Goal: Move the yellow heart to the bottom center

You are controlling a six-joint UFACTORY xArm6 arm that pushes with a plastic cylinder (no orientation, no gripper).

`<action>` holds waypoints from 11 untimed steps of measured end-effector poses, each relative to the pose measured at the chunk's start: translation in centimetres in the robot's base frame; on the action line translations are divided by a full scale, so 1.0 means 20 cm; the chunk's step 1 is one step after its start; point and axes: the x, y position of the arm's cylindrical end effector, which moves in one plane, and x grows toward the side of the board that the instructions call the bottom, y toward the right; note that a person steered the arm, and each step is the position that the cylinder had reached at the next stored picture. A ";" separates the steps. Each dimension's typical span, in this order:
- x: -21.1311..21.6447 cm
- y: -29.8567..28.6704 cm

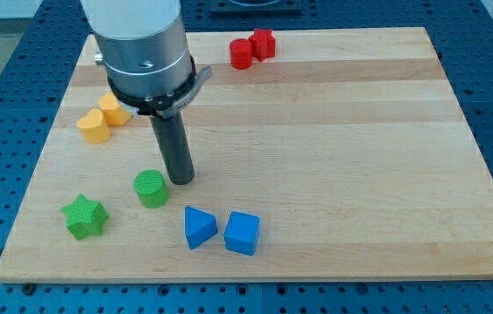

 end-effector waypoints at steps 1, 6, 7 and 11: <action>0.00 0.00; 0.15 -0.40; 0.15 -0.36; 0.05 0.18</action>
